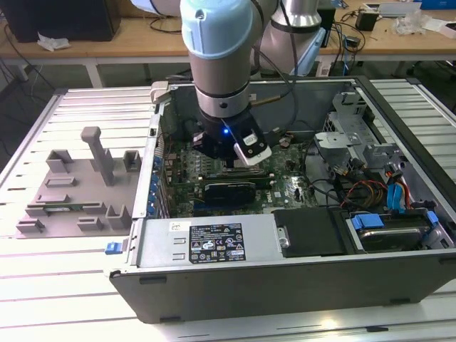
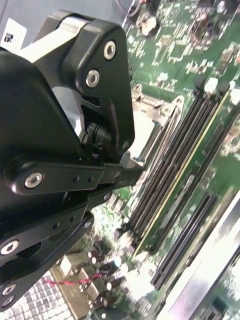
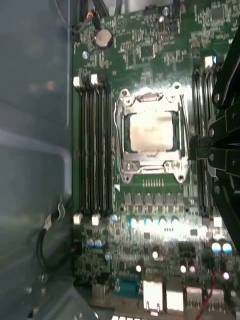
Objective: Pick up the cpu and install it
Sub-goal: 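Install the second cpu locking lever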
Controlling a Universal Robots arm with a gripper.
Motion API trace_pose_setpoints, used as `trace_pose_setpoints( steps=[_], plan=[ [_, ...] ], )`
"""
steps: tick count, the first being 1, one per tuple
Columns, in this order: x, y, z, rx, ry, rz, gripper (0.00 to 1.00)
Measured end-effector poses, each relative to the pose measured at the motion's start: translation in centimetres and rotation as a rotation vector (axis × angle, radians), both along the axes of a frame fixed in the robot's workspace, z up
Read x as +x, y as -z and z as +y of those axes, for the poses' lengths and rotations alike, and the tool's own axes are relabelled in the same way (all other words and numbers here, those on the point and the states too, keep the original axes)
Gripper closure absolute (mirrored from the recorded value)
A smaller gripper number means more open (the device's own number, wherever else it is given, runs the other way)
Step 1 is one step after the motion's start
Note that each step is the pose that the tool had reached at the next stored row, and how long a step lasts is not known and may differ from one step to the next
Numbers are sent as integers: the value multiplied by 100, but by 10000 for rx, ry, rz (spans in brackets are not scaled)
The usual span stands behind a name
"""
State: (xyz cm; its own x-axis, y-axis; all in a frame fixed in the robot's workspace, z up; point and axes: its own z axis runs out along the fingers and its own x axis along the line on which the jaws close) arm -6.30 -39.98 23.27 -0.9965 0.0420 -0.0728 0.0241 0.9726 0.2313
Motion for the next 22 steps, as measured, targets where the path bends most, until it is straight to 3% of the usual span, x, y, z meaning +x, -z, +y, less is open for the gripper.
trace_pose_setpoints(
  steps=[6, 12, 16, 18, 20, 21, 22],
  plan=[
    [82, 2, 84, 0, 12, 0, 89],
    [152, 6, 251, -26, 19, 0, 89],
    [185, 7, 346, -149, 24, 0, 89],
    [199, 7, 402, -299, 29, 0, 89],
    [204, 7, 412, -338, 28, 1, 89],
    [207, 7, 417, -438, 32, 4, 89],
    [207, 7, 417, -445, 32, 5, 89]
  ],
)
